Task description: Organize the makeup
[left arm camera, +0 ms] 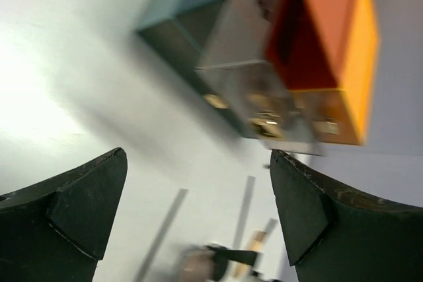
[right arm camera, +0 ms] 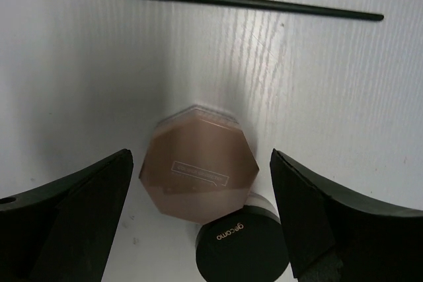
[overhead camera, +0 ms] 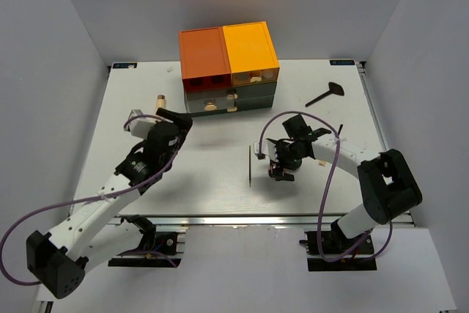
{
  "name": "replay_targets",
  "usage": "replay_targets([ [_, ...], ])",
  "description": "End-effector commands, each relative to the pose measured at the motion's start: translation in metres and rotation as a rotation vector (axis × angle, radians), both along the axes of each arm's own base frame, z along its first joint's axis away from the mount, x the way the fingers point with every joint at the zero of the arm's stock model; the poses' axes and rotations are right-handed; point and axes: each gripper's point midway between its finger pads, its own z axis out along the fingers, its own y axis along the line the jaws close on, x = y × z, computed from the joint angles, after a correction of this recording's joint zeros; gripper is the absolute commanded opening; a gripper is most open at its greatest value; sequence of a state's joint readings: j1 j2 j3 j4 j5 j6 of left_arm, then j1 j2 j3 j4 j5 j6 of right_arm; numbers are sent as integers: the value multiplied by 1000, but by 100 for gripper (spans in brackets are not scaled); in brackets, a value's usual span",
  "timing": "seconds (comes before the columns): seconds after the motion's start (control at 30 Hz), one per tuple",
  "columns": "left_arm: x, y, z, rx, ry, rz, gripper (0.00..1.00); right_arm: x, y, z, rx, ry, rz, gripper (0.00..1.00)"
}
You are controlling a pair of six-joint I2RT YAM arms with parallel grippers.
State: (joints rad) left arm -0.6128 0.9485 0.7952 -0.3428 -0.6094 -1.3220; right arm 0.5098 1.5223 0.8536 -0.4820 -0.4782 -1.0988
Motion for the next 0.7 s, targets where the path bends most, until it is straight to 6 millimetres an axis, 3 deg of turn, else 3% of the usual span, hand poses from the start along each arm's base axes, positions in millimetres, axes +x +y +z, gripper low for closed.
replay_targets([
  [0.0,-36,49,-44,234,155,81,98,9,-9,-10,-71,-43,-63,89],
  [0.13,-43,58,-50,243,153,102,98,11,-12,-15,-88,-47,-80,80],
  [0.33,-40,59,-51,295,160,85,98,8,-11,-15,-86,-22,-73,57],
  [0.4,-39,57,-52,308,158,69,98,8,-6,-10,-66,-10,-77,34],
  [0.43,-39,56,-54,308,160,66,98,8,0,-1,-32,-4,-72,25],
  [0.47,-39,55,-55,307,159,59,98,9,6,8,-1,-1,-69,9],
  [0.5,-39,54,-57,309,161,51,98,6,16,20,55,36,-78,2],
  [0.53,-39,52,-58,309,159,44,98,5,24,33,97,47,-79,0],
  [0.57,-38,50,-57,304,148,31,98,13,38,66,182,9,-66,0],
  [0.6,-38,49,-60,307,148,24,98,14,47,86,242,1,-55,0],
  [0.67,-35,46,-57,305,122,5,98,19,76,159,454,-42,-13,0],
])
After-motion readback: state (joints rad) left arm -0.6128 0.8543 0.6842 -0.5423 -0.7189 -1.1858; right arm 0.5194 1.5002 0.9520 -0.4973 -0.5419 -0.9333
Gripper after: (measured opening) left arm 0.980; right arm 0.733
